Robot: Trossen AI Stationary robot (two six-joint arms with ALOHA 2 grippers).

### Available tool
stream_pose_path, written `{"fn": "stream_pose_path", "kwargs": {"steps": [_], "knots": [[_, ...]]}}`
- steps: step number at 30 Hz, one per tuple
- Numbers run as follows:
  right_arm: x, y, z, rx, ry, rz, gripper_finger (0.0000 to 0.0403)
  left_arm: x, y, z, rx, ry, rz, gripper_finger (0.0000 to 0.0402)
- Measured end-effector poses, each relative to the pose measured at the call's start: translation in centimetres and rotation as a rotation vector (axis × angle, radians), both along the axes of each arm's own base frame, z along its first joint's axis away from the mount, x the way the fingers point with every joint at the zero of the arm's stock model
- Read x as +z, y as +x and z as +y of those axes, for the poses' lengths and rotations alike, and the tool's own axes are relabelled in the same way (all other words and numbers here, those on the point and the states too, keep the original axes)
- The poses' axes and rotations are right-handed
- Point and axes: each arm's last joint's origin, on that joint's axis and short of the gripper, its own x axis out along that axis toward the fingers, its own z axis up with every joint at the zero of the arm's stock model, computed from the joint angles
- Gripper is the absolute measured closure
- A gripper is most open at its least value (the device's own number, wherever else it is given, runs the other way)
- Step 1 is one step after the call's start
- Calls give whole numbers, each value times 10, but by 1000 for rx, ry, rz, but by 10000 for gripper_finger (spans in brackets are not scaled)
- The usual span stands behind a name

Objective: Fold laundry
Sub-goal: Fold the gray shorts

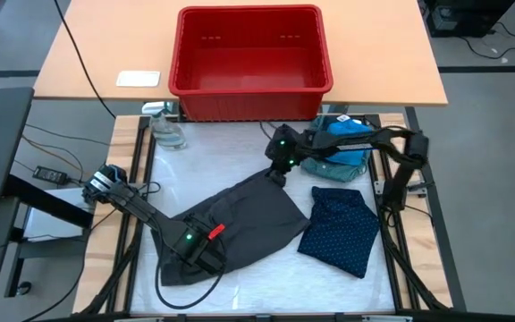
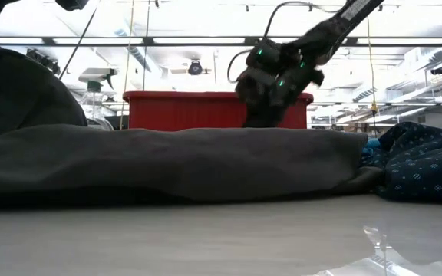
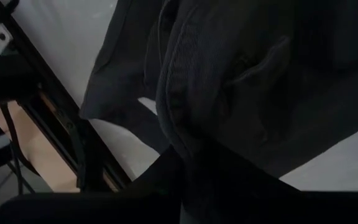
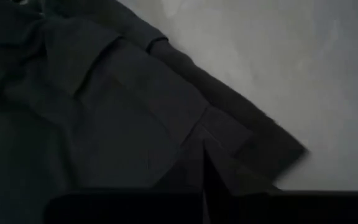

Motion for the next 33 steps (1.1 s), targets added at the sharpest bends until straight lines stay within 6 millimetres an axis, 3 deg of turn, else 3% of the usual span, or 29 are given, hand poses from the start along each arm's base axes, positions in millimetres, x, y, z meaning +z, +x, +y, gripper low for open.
{"fn": "stream_pose_path", "kwargs": {"steps": [6,12,17,22,27,33], "knots": [[51,-27,11,20,-145,-12,400,-1,3,-4,44,-41,-37,320],[72,-47,20,50,-178,12,401,0,10,-12,49,-93,-124,336],[88,-69,34,51,-216,93,402,26,9,-27,54,-69,-269,388],[104,-75,44,56,-224,21,402,52,-6,-28,71,25,-272,372],[82,-50,41,78,-132,7,402,30,-16,-33,73,55,-186,317],[31,-12,47,122,-119,50,400,-29,-42,-27,158,210,19,245]]}}
